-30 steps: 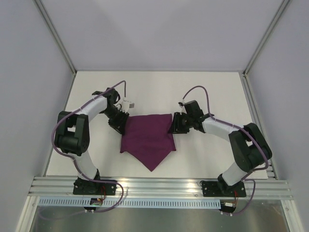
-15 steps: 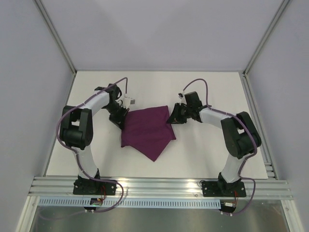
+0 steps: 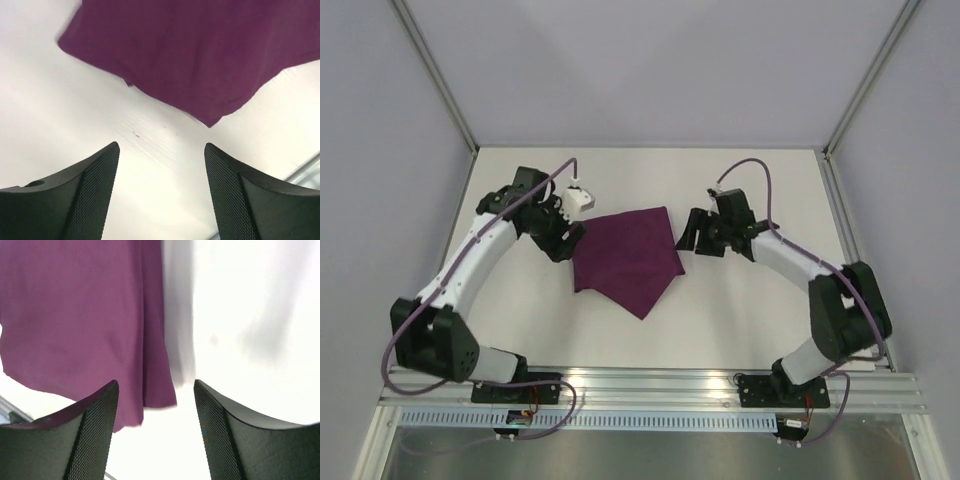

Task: Prepare the surgical pack

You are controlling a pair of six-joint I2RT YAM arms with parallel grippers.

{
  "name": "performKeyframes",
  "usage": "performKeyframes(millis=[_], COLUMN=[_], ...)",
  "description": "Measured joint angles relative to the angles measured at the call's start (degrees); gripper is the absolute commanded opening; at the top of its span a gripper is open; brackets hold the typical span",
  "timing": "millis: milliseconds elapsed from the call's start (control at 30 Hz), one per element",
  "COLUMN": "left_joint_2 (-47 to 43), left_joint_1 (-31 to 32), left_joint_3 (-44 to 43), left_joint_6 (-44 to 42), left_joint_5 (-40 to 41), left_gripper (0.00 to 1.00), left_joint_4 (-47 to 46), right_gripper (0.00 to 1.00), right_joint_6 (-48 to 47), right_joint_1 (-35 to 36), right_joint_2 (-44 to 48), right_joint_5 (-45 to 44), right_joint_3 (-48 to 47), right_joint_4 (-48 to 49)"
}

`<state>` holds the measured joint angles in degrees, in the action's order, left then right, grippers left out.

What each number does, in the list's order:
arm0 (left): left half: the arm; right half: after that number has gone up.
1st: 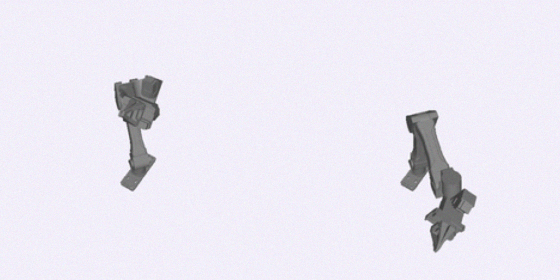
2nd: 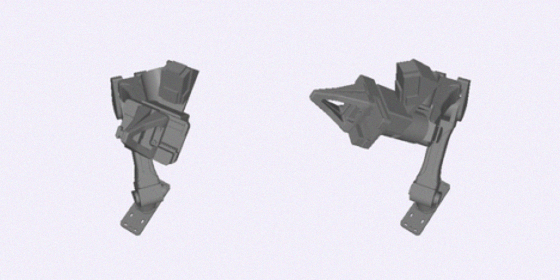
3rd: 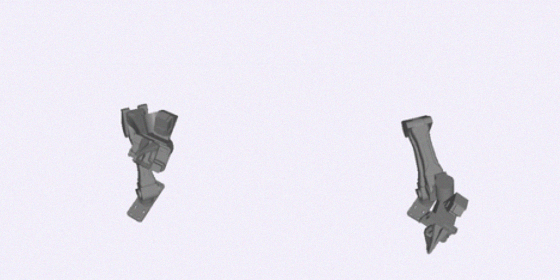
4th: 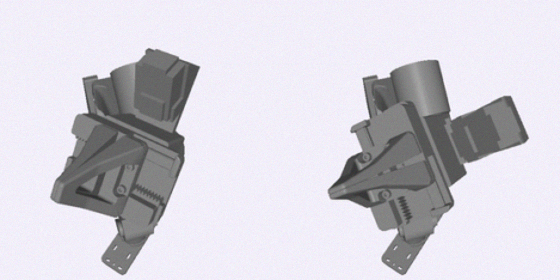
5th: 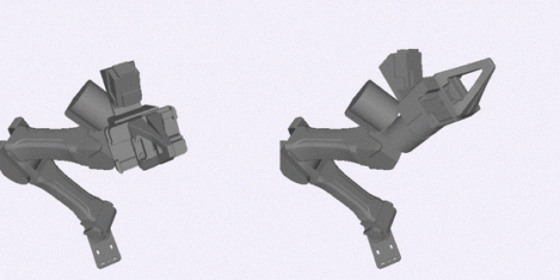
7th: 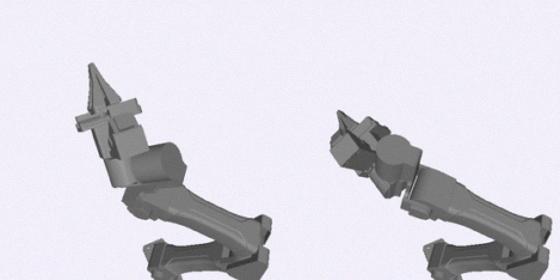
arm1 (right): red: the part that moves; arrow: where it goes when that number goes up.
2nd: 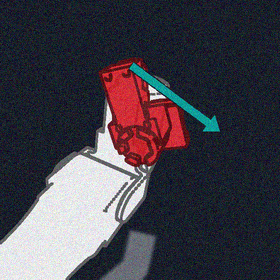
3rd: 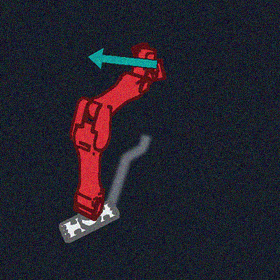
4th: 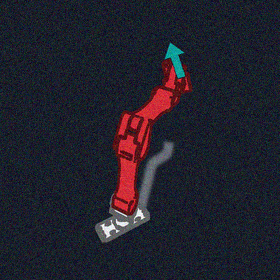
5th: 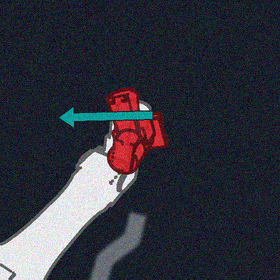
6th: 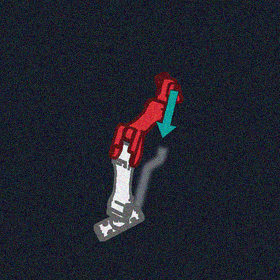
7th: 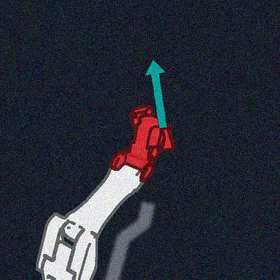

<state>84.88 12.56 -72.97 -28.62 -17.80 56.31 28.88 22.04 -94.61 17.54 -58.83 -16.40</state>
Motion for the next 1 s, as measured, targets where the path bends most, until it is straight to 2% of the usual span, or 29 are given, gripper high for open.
performKeyframes(millis=[33, 100, 133, 200, 267, 367, 533, 700, 1000], left_joint_2=[-4.13, -11.52, -14.93, -18.34, -17.99, -14.05, -12.31, -11.8, -10.12], left_joint_1=[1.64, 6.75, 10.45, 17.35, 22.01, 26.95, 30.23, 30.18, 30.51], left_joint_3=[1.25, 5.18, 8.2, 13.22, 17.07, 22.64, 27.19, 27.19, 27.98], left_joint_6=[-0.96, -2.67, -3.65, -5.11, -6.36, -8.41, -10.08, -9.94, -8.76], left_joint_5=[1.22, 3.69, 5.51, 8.85, 13.44, 21.33, 26.95, 27.23, 25.59], left_gripper=[0.8, 0.81, 0.81, 0.81, 0.81, 0.81, 0.74, 0.7, 0.7], left_joint_4=[-1.36, -4.39, -6.64, -9.44, -12.55, -19.12, -24.28, -26.58, -27.56], right_gripper=[0.62, 0.41, 0.25, 0.12, 0.0, 0.0, 0.01, 0.01, 0.0], right_joint_6=[0.57, 1.92, 2.99, 5.9, 9.81, 14.88, 22.49, 28.37, 33.92], right_joint_1=[0.33, 1.42, 2.27, 5.42, 8.81, 13.79, 20.9, 22.21, 25.55], right_joint_2=[4.07, 12.04, 14.69, 19.98, 22.62, 21.38, 13.31, 4.76, -1.9], right_joint_5=[-1.36, -4.79, -5.73, -7.26, -7.39, -7.91, -8.11, -7.85, -8.52], right_joint_3=[2.6, 7.39, 9.03, 13.94, 18.67, 23.45, 24.3, 24.3, 24.13], right_joint_4=[-0.13, -0.11, 0.15, 3.5, 7.1, 14.03, 25.66, 35.12, 41.4])
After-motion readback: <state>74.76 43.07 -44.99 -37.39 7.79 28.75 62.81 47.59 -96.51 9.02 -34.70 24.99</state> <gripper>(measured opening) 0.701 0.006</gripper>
